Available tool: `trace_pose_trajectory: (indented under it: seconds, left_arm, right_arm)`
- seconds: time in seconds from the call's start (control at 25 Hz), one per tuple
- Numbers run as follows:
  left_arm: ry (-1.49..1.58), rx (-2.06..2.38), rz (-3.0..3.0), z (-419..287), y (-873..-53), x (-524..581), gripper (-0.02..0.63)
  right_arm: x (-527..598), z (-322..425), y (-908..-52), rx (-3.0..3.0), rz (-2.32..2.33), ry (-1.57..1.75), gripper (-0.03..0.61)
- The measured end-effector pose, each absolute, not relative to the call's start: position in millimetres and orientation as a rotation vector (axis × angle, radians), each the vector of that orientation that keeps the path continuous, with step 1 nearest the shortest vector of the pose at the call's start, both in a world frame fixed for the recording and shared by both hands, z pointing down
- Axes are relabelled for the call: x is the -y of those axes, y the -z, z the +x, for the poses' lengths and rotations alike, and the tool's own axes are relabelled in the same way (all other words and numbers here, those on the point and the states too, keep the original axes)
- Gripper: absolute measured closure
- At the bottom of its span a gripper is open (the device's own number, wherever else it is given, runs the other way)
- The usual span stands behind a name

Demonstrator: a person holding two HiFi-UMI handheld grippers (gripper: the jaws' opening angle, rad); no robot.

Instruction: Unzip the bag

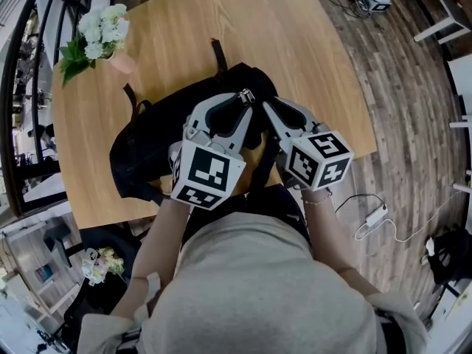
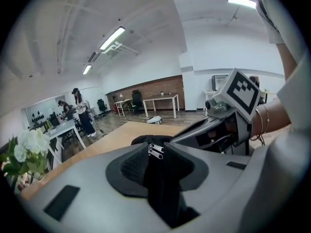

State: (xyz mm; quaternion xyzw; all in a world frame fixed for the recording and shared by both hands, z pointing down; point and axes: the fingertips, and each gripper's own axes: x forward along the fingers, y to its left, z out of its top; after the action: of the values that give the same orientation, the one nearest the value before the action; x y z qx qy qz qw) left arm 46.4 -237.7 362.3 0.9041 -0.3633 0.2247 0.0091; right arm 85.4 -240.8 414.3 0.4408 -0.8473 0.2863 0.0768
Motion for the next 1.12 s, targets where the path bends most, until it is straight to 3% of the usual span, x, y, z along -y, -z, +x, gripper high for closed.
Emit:
trace_pose_trajectory:
  seconds: [0.2, 0.4, 1.12]
  left_arm:
    - [-0.861, 1.108, 2.921, 50, -367, 237, 0.520]
    - [-1.030, 1.064, 2.996, 56, -376, 235, 0.448]
    - [-1.292, 1.167, 3.087, 59, -389, 240, 0.453]
  right_arm:
    - [239, 86, -414, 2.539, 1.333, -0.877, 0.509]
    - [239, 86, -413, 2.534, 1.354, -0.884, 0.509]
    - [236, 88, -414, 2.527, 1.381, -0.902, 0.509]
